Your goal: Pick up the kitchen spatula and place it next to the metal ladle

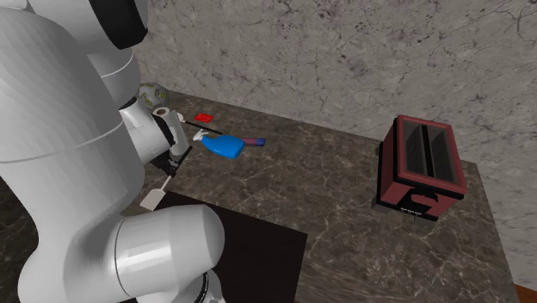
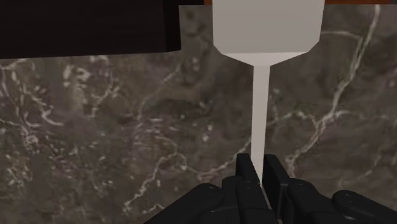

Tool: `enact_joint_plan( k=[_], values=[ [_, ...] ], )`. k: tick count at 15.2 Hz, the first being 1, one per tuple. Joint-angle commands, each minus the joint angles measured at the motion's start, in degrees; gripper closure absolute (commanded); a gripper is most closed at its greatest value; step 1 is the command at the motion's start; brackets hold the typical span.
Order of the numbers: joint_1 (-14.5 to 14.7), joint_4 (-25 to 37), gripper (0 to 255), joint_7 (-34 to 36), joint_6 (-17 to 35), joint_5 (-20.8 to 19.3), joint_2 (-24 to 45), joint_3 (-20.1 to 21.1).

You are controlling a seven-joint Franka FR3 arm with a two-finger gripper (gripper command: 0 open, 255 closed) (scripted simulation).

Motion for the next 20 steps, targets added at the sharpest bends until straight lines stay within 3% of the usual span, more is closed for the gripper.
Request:
enact_joint_plan(
  k=[1, 2, 3, 8, 12, 20],
  values=[
    [0.03, 0.04, 255, 0.02, 0.02, -0.02, 0.05, -0.02],
    [0.03, 0.04, 255, 0.02, 0.02, -0.02, 0.05, -0.02],
    [0.03, 0.04, 0, 0.02, 0.02, -0.02, 0.05, -0.03],
    [0.02, 0.04, 0, 0.02, 0.02, -0.02, 0.05, -0.02],
    [-5.01, -2.56, 0, -5.8, -6.8, 7.4, -9.35, 6.87],
    [-4.8, -2.57, 0, -5.88, -6.79, 7.51, -9.36, 6.68]
  ],
)
